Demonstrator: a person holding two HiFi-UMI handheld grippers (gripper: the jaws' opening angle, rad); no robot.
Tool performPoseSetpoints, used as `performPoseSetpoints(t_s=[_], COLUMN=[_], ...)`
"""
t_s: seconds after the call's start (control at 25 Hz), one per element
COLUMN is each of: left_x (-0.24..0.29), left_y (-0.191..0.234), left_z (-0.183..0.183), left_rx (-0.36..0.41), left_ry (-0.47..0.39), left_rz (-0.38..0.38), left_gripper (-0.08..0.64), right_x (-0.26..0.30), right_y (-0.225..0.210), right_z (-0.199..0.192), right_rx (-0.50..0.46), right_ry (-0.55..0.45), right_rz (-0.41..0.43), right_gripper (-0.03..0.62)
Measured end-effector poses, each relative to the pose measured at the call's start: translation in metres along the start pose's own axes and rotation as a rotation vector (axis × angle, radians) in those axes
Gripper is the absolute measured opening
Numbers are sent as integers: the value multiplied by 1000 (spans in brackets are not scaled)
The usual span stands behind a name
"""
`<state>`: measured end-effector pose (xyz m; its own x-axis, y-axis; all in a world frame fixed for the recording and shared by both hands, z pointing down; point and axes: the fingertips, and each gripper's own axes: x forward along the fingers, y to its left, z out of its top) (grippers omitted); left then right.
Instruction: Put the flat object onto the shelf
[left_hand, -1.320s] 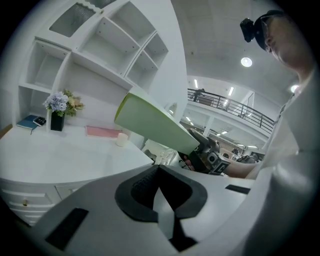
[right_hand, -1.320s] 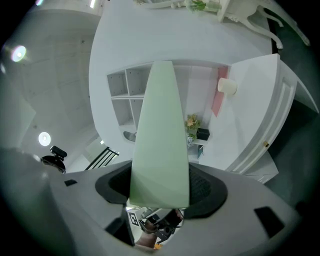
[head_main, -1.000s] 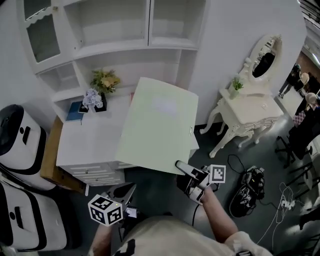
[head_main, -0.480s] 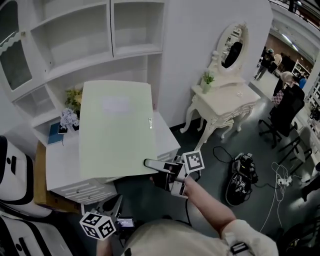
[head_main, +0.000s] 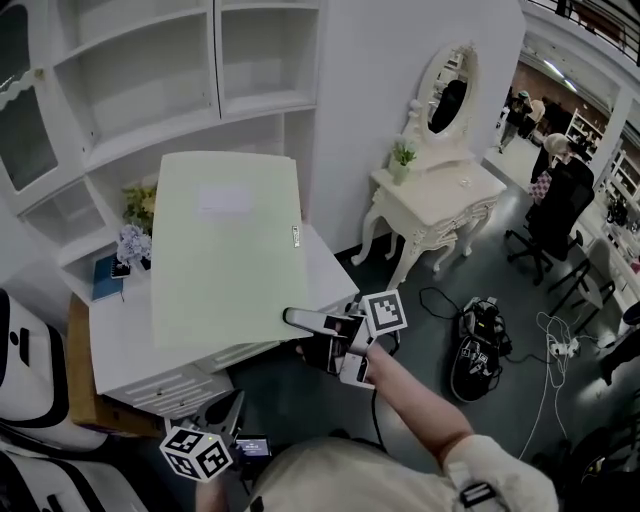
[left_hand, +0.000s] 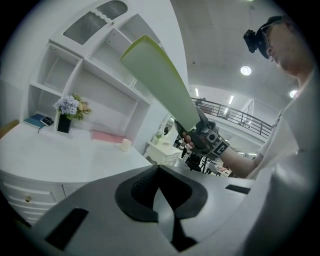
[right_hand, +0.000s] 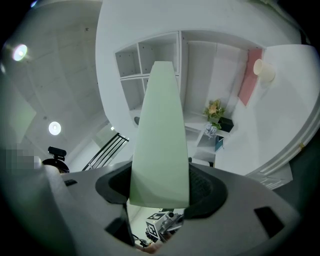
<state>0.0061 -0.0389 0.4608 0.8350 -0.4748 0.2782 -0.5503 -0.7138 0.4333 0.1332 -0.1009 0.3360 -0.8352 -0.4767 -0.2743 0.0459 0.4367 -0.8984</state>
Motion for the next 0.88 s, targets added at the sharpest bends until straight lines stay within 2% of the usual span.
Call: performPoseSetpoints(t_s=[0.28,0.6,0.88], left_x=[-17,-28,-27], left_y=[21,37,52], left_z=[5,9,7], left_rx=[-2,-5,-25], left_ry=[-4,0,0], left_rz=[-11,-32,-16], left_gripper=[12,12,12], right_x=[35,73,91], right_y=[5,11,4], right_z=[12,22,40], right_rx=[-37,-26,-19], right_ry=[-7,-14,-19], right_rz=[10,42,42], right_gripper=[288,288,288])
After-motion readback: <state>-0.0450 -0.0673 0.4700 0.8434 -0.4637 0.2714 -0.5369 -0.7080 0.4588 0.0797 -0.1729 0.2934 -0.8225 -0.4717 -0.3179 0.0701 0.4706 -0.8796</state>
